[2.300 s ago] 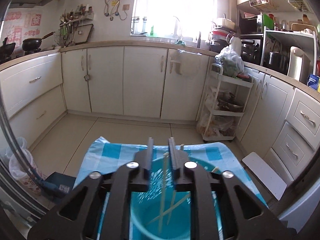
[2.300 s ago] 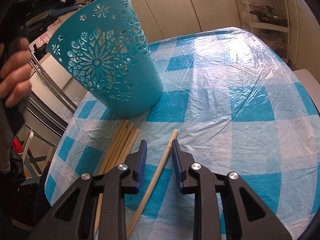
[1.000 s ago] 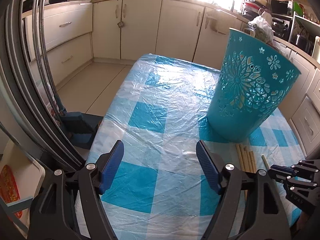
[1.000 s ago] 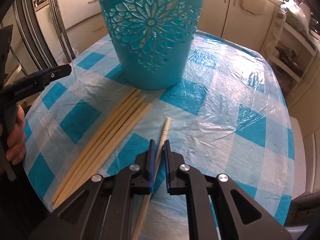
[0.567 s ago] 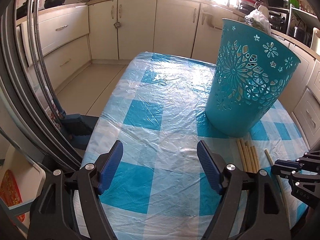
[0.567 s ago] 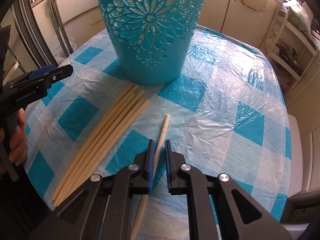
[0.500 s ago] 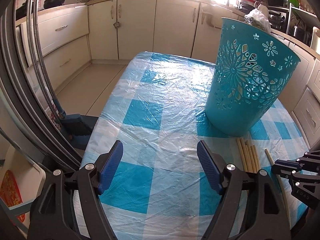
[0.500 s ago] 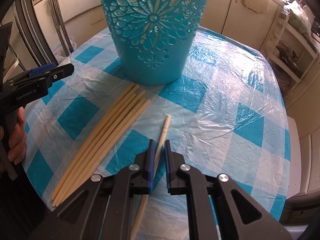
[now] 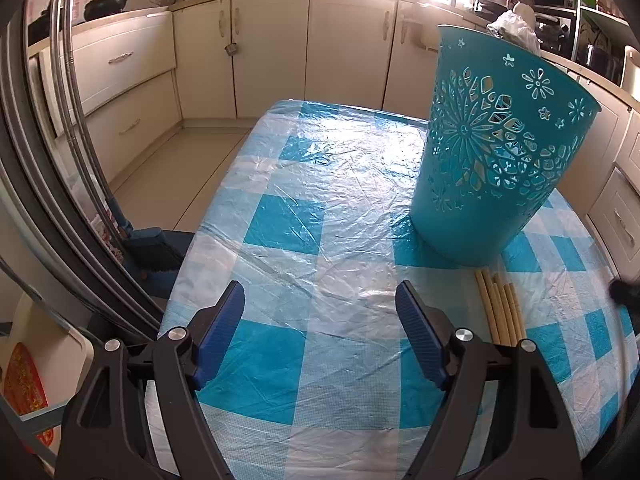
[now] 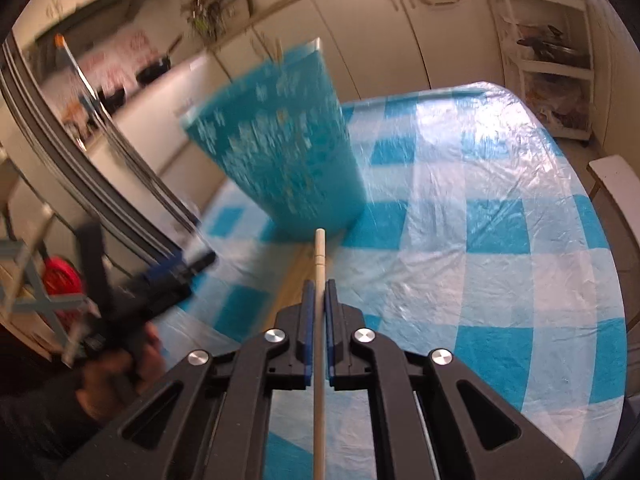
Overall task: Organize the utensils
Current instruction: 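Lift the chopstick with the right tool and release it into the basket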
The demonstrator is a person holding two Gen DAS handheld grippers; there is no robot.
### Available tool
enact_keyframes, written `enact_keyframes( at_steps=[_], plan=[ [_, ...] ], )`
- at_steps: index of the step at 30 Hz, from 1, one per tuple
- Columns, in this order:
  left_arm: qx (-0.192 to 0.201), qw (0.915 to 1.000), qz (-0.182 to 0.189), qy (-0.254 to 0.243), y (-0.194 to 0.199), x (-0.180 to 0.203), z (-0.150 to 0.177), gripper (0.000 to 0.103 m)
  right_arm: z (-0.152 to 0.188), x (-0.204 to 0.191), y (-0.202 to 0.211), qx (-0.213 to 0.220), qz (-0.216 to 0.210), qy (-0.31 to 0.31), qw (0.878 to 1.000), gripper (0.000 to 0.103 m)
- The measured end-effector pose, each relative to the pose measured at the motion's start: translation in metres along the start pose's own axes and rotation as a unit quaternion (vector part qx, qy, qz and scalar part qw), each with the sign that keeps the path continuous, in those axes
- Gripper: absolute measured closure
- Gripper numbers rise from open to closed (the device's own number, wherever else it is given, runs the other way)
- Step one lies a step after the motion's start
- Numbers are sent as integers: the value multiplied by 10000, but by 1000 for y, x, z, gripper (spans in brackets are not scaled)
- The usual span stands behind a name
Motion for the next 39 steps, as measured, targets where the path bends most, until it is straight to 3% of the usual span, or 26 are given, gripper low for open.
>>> enact_keyframes(
  at_steps=[5, 8, 11, 17, 21, 27, 34, 39],
  plan=[
    [-17, 10000, -9, -4, -1, -1, 0, 29, -51, -39, 37, 879, -684, -216, 9935, 97],
    [-5, 10000, -13, -18, -1, 0, 0, 28, -95, -62, 47, 1463, -881, -254, 9850, 97],
    [6, 10000, -3, 1, 0, -1, 0, 28, -134, -78, 47, 1958, -867, -256, 9765, 97],
    [-11, 10000, 38, 73, -1, -3, 0, 26, -186, -85, 19, 2694, -304, -319, 9620, 97],
    [-9, 9998, 95, 149, -1, -6, 0, 26, -196, -78, -9, 2771, 253, -156, 9604, 97],
    [-21, 9995, 178, 273, -3, -10, -1, 26, -190, -67, -29, 2619, 665, 52, 9628, 96],
    [-27, 9994, 180, 288, -3, -10, 0, 26, -177, -71, -34, 2280, 552, 288, 9717, 96],
    [-34, 9994, 148, 314, -4, -12, 0, 25, -162, -81, -11, 2308, 497, 559, 9701, 86]
  ],
)
Point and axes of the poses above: each gripper's, at about its wrist camera, not at the fingertips, and y roughly against the way its jaws point, x to its right, z to its underside, the point moved 9 cm from there along -y, roughly the way its jaws point, and after that the axes turned 1 degree about -y, right-handed, at the moved point
